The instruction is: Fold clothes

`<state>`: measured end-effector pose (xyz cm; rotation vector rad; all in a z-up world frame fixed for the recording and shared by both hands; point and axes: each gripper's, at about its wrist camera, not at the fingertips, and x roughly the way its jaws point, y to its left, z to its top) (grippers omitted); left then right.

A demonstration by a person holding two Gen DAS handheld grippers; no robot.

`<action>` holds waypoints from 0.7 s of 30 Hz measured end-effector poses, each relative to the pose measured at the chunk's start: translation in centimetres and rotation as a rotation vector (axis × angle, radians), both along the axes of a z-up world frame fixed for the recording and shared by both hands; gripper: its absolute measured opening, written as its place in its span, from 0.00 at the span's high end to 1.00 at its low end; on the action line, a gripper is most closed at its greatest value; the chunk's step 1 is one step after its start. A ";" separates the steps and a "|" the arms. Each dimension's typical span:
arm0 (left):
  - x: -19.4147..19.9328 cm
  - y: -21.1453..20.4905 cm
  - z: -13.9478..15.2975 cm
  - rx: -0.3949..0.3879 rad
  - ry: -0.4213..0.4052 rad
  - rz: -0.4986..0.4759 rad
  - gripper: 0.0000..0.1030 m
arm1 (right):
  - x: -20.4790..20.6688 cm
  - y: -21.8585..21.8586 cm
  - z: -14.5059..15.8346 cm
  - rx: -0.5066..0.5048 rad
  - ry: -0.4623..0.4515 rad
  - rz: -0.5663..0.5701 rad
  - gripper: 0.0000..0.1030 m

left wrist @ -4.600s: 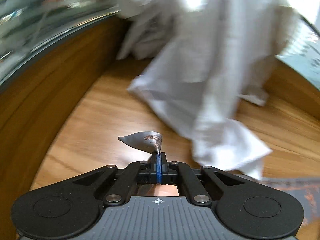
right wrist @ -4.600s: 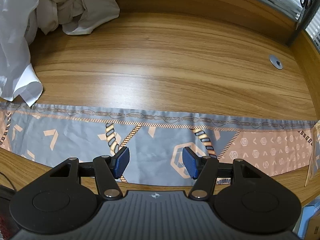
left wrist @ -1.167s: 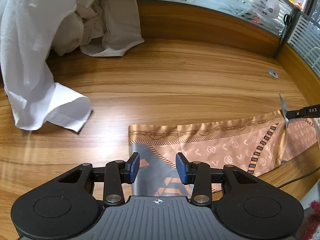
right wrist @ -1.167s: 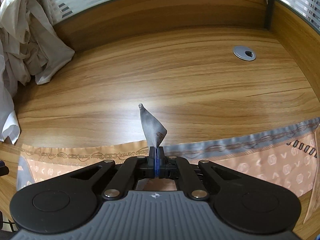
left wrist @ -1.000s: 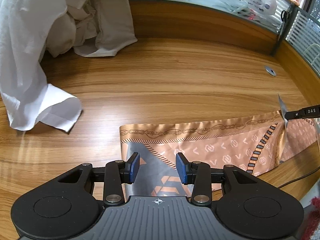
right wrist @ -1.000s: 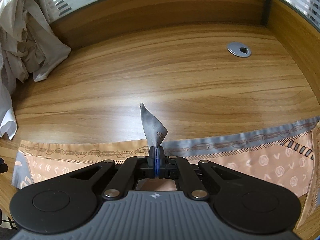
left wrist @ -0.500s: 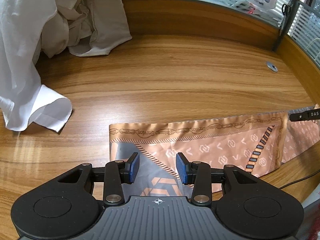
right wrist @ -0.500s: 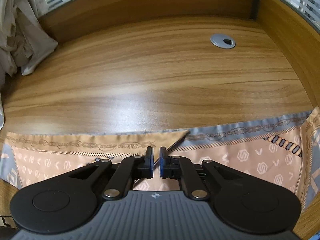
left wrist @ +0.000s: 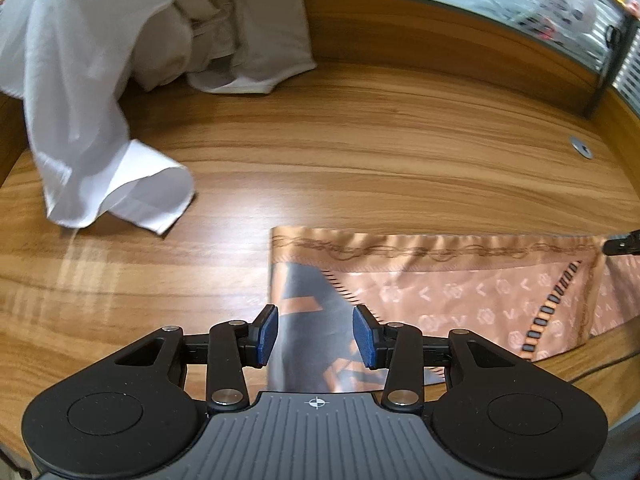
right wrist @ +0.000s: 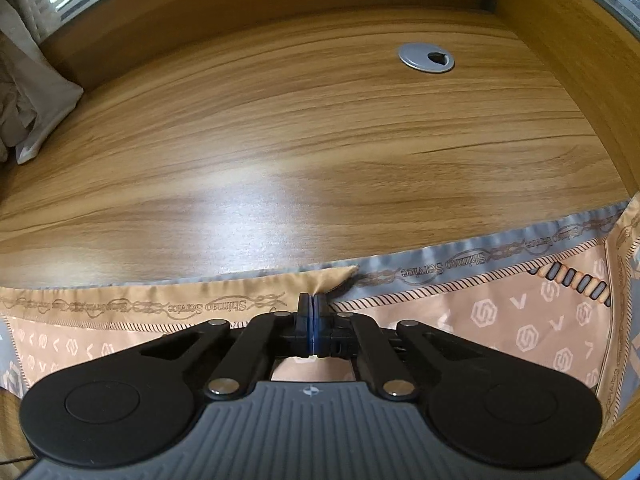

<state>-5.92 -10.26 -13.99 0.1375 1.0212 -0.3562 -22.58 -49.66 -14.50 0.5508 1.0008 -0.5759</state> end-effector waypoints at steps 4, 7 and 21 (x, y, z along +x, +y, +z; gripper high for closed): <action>0.4 0.9 -0.7 0.004 0.013 0.030 0.57 | 0.0 -0.4 0.3 -0.006 -0.008 -0.018 1.00; 0.8 1.3 -1.3 0.007 0.026 0.043 0.57 | 0.2 -0.5 0.3 -0.008 0.006 -0.015 0.99; 3.5 1.6 -3.4 -0.043 0.047 0.078 0.70 | -1.3 0.8 3.5 -0.094 0.029 -0.019 0.78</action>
